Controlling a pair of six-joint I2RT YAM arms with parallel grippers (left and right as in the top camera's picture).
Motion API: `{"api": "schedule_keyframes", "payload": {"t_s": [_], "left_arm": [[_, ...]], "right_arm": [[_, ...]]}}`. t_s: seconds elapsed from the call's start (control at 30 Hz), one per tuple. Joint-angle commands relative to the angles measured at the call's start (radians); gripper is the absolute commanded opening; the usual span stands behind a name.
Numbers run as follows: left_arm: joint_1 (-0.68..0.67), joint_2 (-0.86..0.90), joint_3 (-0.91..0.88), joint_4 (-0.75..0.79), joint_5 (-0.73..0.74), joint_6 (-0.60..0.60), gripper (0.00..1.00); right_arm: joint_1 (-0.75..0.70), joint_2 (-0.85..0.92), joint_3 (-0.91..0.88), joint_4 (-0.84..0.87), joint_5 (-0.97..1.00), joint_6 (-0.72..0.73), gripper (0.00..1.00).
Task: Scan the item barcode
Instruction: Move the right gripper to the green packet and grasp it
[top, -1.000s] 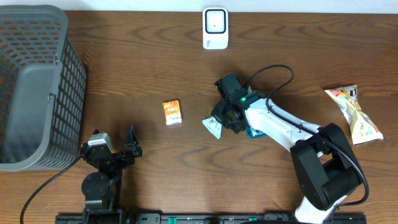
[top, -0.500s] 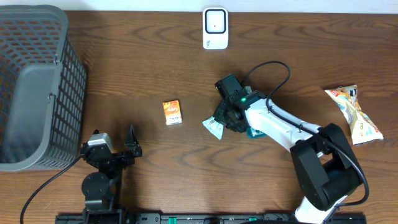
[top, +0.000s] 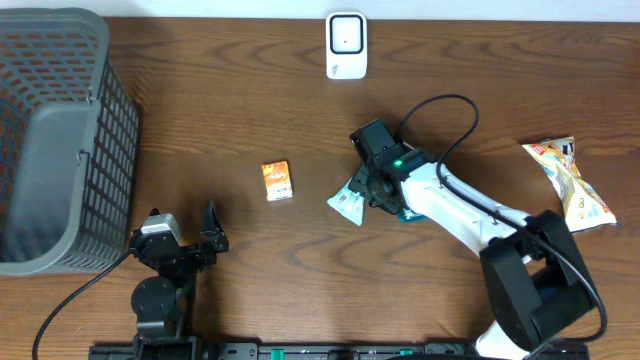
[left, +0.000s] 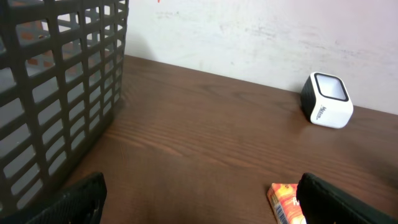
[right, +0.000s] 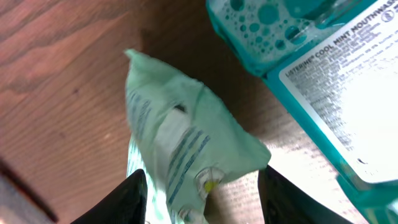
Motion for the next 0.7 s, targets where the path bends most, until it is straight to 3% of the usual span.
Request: {"api": "schedule_keyframes", "payload": {"t_s": [0.0,0.13,0.23,0.47,0.67], "left_arm": [[0.002,-0.001,-0.027,-0.021,-0.006,-0.009,0.98],[0.002,-0.001,-0.027,-0.021,-0.006,-0.009,0.98],[0.002,-0.001,-0.027,-0.021,-0.006,-0.009,0.98],[0.002,-0.001,-0.027,-0.021,-0.006,-0.009,0.98],[0.002,-0.001,-0.027,-0.021,-0.006,-0.009,0.98]], "right_arm": [[-0.003,0.053,-0.011,0.015,0.033,0.037,0.5],[-0.003,0.093,-0.011,0.039,0.029,0.037,0.31],[-0.003,0.104,-0.011,0.042,0.03,0.037,0.03],[-0.01,0.061,-0.011,0.043,-0.023,-0.061,0.01],[-0.024,-0.071,-0.011,0.092,-0.174,-0.508,0.01]]}}
